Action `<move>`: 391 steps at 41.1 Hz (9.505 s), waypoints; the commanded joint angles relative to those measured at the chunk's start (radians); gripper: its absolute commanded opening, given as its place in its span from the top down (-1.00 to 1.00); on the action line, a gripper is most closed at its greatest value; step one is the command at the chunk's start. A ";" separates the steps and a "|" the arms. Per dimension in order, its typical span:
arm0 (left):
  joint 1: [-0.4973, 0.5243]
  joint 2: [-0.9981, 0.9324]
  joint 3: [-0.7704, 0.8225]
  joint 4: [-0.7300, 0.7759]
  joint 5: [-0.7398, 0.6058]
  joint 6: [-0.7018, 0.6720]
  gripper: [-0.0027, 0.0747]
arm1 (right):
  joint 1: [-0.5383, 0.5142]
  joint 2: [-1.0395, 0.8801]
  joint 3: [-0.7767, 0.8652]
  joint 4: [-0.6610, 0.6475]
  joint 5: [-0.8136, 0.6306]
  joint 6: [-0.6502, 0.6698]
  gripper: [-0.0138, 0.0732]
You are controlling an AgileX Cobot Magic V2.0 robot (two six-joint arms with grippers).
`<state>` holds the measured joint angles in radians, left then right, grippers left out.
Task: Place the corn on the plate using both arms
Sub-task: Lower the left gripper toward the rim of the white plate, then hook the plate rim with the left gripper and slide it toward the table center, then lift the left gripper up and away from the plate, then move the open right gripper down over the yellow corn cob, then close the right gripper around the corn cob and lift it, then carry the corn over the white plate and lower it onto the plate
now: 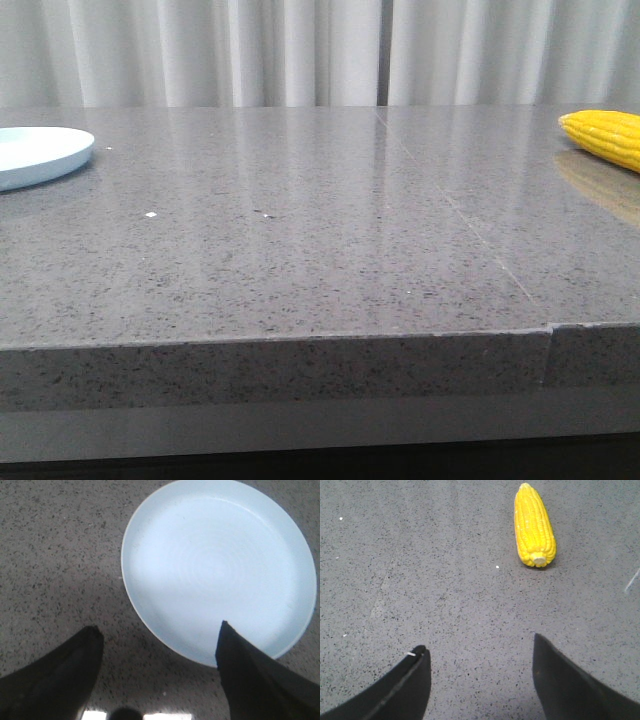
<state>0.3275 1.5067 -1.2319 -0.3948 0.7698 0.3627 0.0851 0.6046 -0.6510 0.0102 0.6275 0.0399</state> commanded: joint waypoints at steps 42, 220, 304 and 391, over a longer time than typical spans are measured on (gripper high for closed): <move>-0.028 0.340 -0.255 -0.071 -0.099 0.029 0.82 | -0.004 0.010 -0.033 -0.010 -0.062 -0.009 -0.41; -0.811 -0.879 0.341 0.333 -0.015 -0.227 -0.11 | -0.004 0.011 -0.033 -0.010 -0.032 -0.009 -0.42; -0.811 -0.879 0.341 0.333 -0.015 -0.227 -0.01 | -0.178 1.089 -1.013 0.040 0.343 -0.100 -0.72; -0.811 -0.879 0.341 0.333 -0.015 -0.227 -0.01 | 0.406 1.133 -1.169 0.219 0.287 -0.040 0.25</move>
<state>-0.4767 0.6225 -0.8683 -0.0578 0.8218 0.1484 0.4573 1.7560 -1.7908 0.2043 0.9969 -0.0502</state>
